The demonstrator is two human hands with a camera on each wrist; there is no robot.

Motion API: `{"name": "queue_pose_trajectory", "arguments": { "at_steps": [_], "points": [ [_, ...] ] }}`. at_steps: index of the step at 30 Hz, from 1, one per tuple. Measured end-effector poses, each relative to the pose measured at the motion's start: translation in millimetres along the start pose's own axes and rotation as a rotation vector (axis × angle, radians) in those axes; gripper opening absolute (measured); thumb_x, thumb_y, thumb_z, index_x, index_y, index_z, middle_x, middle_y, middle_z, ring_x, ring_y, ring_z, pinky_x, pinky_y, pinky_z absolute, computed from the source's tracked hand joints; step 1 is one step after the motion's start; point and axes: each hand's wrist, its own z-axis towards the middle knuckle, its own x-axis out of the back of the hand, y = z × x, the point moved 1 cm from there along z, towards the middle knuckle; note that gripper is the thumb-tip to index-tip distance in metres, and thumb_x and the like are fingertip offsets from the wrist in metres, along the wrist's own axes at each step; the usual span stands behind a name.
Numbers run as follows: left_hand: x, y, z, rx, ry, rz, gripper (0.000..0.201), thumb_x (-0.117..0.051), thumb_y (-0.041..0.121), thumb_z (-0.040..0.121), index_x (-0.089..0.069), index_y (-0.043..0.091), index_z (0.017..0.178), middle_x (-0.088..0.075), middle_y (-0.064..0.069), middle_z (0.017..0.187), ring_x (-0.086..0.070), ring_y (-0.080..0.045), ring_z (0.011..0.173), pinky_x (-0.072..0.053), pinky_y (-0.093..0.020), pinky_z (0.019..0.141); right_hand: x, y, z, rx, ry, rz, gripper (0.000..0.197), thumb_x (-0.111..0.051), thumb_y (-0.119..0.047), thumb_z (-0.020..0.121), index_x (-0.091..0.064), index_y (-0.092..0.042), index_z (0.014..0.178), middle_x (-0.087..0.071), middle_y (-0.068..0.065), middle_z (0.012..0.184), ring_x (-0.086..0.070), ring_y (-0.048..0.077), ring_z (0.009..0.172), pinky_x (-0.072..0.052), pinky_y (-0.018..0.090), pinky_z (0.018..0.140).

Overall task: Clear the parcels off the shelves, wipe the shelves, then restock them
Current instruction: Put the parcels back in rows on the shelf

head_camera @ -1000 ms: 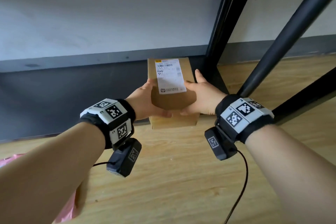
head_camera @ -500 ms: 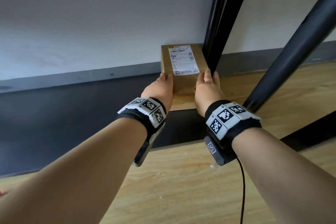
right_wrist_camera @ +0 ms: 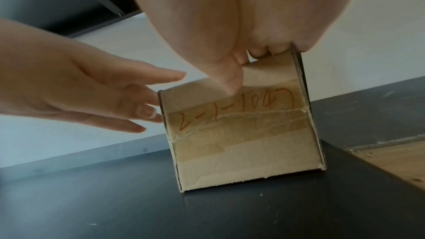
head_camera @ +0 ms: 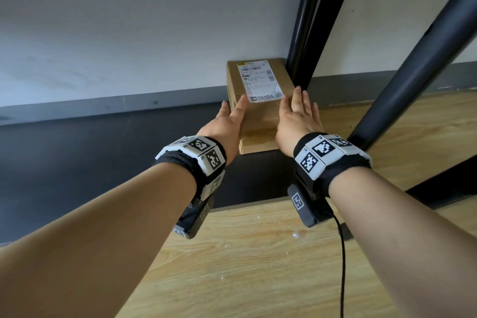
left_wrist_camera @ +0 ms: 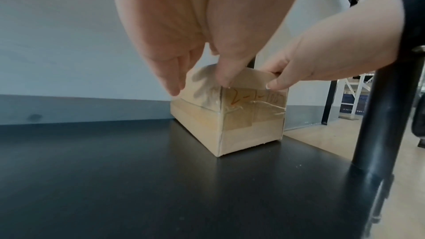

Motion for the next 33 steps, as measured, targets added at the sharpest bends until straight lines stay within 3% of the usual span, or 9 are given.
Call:
{"name": "queue_pose_trajectory", "arguments": {
  "at_steps": [2, 6, 11, 15, 19, 25, 28, 30, 33],
  "points": [
    [8.9, -9.5, -12.0, 0.015, 0.027, -0.013, 0.085, -0.045, 0.004, 0.095, 0.012, 0.04, 0.146, 0.005, -0.002, 0.159, -0.033, -0.023, 0.138, -0.043, -0.034, 0.101, 3.4, -5.0, -5.5, 0.025, 0.01, 0.006, 0.08, -0.043, -0.001, 0.088, 0.005, -0.012, 0.15, 0.024, 0.012, 0.154, 0.02, 0.024, 0.143, 0.008, 0.038, 0.118],
    [34.0, -43.6, -47.2, 0.021, 0.078, -0.008, 0.065, -0.04, 0.018, 0.099, -0.001, 0.026, 0.151, -0.008, -0.002, 0.158, -0.025, -0.021, 0.142, -0.031, -0.034, 0.11, 13.8, -46.1, -26.2, 0.126, 0.046, 0.084, 0.076, -0.042, -0.001, 0.089, -0.001, -0.014, 0.151, 0.015, 0.006, 0.157, 0.014, 0.023, 0.145, 0.005, 0.035, 0.117],
    [69.6, -105.4, -105.3, 0.095, 0.142, 0.031, 0.059, -0.042, 0.023, 0.098, -0.014, 0.021, 0.15, -0.025, -0.004, 0.153, -0.037, -0.024, 0.135, -0.037, -0.035, 0.103, 11.8, -121.5, -61.4, 0.28, 0.074, 0.256, 0.063, -0.04, -0.003, 0.094, -0.015, -0.016, 0.15, -0.012, 0.002, 0.158, -0.019, 0.02, 0.143, -0.024, 0.032, 0.113],
    [87.4, -164.5, -161.3, 0.207, 0.173, 0.022, 0.053, -0.042, 0.024, 0.098, -0.023, 0.022, 0.148, -0.037, -0.006, 0.147, -0.044, -0.025, 0.129, -0.04, -0.034, 0.1, -8.8, -188.6, -95.5, 0.393, -0.01, 0.343, 0.053, -0.041, -0.007, 0.096, -0.027, -0.013, 0.147, -0.027, 0.005, 0.152, -0.034, 0.021, 0.136, -0.03, 0.03, 0.109],
    [87.7, -229.3, -213.0, 0.314, 0.177, 0.001, 0.053, -0.046, 0.021, 0.096, -0.029, 0.018, 0.146, -0.044, -0.009, 0.142, -0.049, -0.025, 0.125, -0.042, -0.034, 0.102, -40.3, -250.0, -134.2, 0.462, -0.106, 0.388, 0.05, -0.043, -0.01, 0.096, -0.033, -0.011, 0.145, -0.034, 0.007, 0.149, -0.037, 0.022, 0.134, -0.032, 0.03, 0.107],
    [62.7, -295.1, -274.1, 0.489, 0.067, 0.021, 0.056, -0.05, 0.025, 0.095, -0.029, 0.014, 0.146, -0.044, -0.013, 0.141, -0.048, -0.028, 0.125, -0.04, -0.035, 0.1, -102.0, -297.2, -183.6, 0.439, -0.327, 0.426, 0.05, -0.049, -0.016, 0.094, -0.037, -0.015, 0.143, -0.039, 0.007, 0.145, -0.041, 0.022, 0.13, -0.035, 0.028, 0.102],
    [41.0, -311.4, -294.7, 0.562, -0.022, 0.041, 0.056, -0.052, 0.028, 0.094, -0.031, 0.013, 0.144, -0.044, -0.014, 0.137, -0.05, -0.028, 0.12, -0.043, -0.035, 0.096, -138.0, -310.0, -204.3, 0.399, -0.427, 0.466, 0.028, -0.052, -0.024, 0.092, -0.056, -0.018, 0.119, -0.058, 0.005, 0.117, -0.058, 0.021, 0.102, -0.047, 0.026, 0.078],
    [27.1, -321.5, -304.0, 0.596, -0.044, 0.056, 0.059, -0.055, 0.031, 0.092, -0.031, 0.014, 0.143, -0.044, -0.014, 0.136, -0.052, -0.026, 0.115, -0.046, -0.034, 0.094, -160.4, -318.3, -213.6, 0.353, -0.492, 0.523, 0.021, -0.052, -0.021, 0.091, -0.057, -0.015, 0.111, -0.059, 0.004, 0.104, -0.062, 0.021, 0.093, -0.05, 0.025, 0.07],
    [10.5, -335.1, -315.3, 0.639, -0.052, 0.052, 0.063, -0.059, 0.038, 0.088, -0.033, 0.016, 0.141, -0.045, -0.014, 0.133, -0.055, -0.025, 0.109, -0.049, -0.036, 0.094, -186.6, -329.2, -223.9, 0.383, -0.53, 0.527, 0.044, -0.06, -0.02, 0.087, -0.046, -0.028, 0.127, -0.056, 0.008, 0.123, -0.062, 0.021, 0.097, -0.056, 0.028, 0.074]
  ]
}}
